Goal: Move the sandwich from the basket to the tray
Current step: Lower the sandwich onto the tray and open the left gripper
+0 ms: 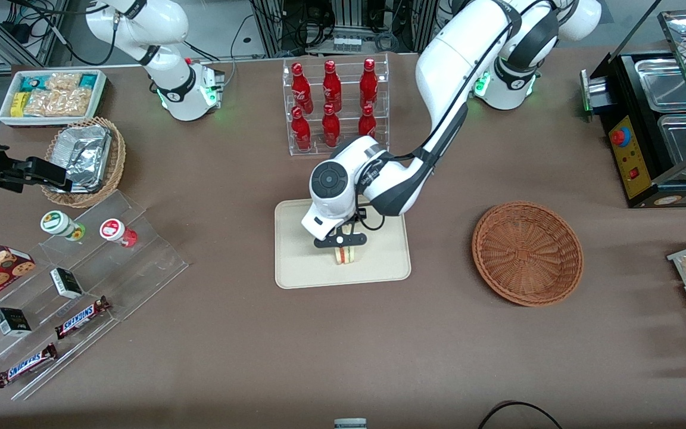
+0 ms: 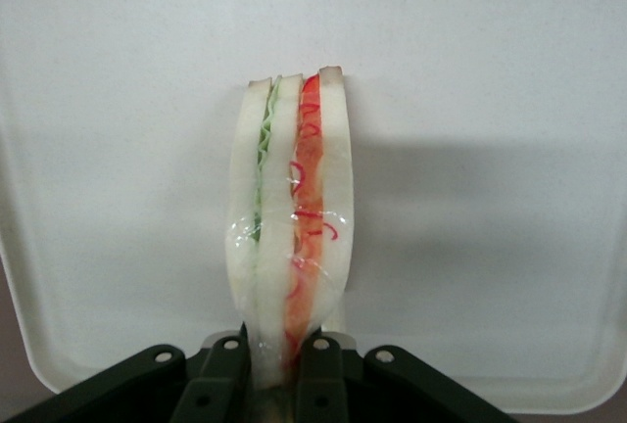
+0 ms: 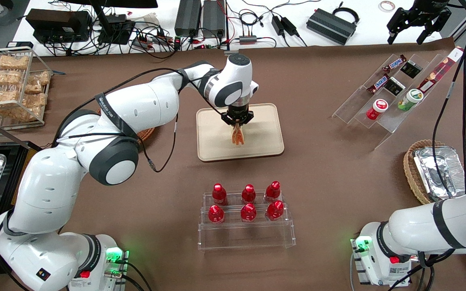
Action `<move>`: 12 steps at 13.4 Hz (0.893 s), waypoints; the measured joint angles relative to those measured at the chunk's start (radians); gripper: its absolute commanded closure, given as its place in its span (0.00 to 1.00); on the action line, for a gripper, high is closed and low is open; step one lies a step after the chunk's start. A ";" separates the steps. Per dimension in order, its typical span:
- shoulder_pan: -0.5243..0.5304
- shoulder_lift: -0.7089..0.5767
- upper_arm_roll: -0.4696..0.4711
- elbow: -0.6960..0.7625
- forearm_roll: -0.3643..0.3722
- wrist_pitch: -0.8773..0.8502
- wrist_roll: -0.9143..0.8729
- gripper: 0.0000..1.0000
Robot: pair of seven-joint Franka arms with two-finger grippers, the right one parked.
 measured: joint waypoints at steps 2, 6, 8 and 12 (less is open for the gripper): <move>0.000 0.001 0.000 0.000 0.001 0.000 -0.022 1.00; 0.000 0.005 0.000 0.000 0.002 0.012 -0.047 0.42; 0.000 0.008 0.000 0.000 0.002 0.013 -0.049 0.00; 0.000 0.012 0.000 0.000 0.003 0.017 -0.049 0.00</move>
